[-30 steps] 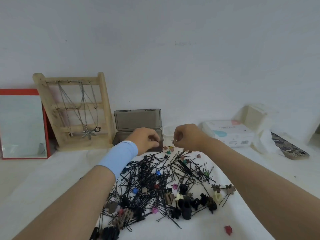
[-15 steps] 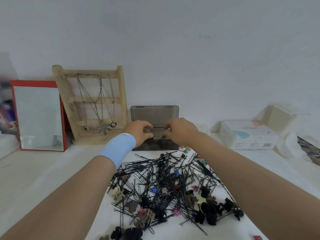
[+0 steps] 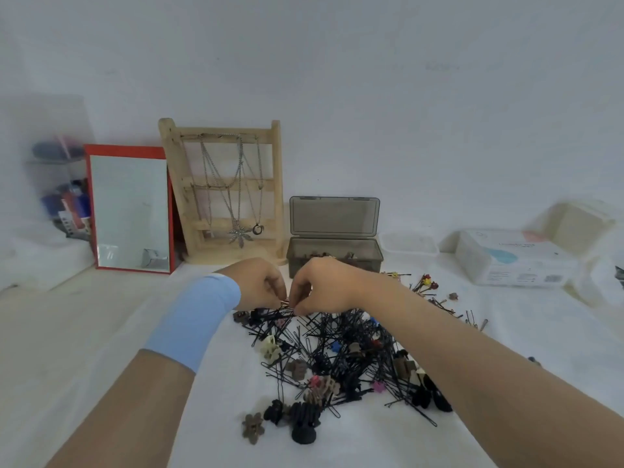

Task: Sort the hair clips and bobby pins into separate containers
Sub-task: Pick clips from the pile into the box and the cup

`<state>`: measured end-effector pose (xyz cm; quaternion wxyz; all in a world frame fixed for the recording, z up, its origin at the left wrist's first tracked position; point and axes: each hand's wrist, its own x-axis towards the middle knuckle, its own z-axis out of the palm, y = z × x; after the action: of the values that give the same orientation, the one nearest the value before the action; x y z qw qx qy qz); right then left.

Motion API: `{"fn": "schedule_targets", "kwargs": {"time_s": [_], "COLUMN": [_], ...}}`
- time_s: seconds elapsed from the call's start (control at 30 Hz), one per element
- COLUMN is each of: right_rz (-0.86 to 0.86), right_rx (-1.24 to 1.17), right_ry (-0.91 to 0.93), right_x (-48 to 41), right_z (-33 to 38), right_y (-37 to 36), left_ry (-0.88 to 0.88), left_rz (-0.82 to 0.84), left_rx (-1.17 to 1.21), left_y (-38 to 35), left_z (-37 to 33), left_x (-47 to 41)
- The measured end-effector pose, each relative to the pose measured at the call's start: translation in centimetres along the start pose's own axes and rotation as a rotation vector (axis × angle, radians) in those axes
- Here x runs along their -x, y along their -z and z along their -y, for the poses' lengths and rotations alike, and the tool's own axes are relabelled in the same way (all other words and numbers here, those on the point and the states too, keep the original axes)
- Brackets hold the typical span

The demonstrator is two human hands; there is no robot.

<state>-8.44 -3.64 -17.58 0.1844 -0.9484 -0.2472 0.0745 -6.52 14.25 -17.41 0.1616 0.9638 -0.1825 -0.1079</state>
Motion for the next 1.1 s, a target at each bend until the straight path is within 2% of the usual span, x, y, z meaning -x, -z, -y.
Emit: {"fn": "schedule_targets", "kwargs": {"time_s": [0.1, 0.27, 0.37, 0.43, 0.53, 0.6, 0.7, 0.77, 0.83, 1.1], "right_rz": [-0.023, -0.028, -0.052, -0.076, -0.110, -0.097, 0.052, 0.214, 0.272, 0.179], "right_rx": [-0.005, 0.087, 0.058, -0.005, 0.004, 0.004, -0.076, -0.023, 0.037, -0.105], "right_ry": [-0.029, -0.110, -0.137, -0.114, -0.064, -0.027, -0.012, -0.019, -0.028, -0.062], "right_x": [-0.6, -1.1, -1.1, -1.3, -2.0, -2.5, -2.1, -1.4, -0.8, 0.8], "right_z": [1.4, 1.6, 0.9, 1.2, 2.3, 3.3, 4.7, 5.1, 4.9, 2.7], "right_y": [-1.6, -2.4, -1.9, -1.7, -1.8, -1.9, -1.4, -1.3, -1.5, -0.1], "left_ry": [0.042, 0.016, 0.016, 0.047, 0.106, 0.128, 0.158, 0.172, 0.162, 0.128], "left_rz": [-0.070, -0.162, -0.237, -0.204, -0.053, -0.037, -0.043, -0.057, -0.058, -0.084], "left_rx": [0.027, 0.170, 0.253, 0.258, 0.198, 0.200, 0.198, 0.239, 0.288, 0.284], "left_y": [-0.7, -1.6, -1.3, -1.0, -0.8, -0.8, -0.4, 0.0, 0.2, -0.2], "left_z": [2.0, 4.1, 5.5, 6.4, 6.6, 6.5, 6.6, 6.9, 6.8, 5.4], "left_x": [0.9, 1.7, 2.2, 2.5, 2.8, 2.8, 2.8, 2.8, 2.8, 2.3]}}
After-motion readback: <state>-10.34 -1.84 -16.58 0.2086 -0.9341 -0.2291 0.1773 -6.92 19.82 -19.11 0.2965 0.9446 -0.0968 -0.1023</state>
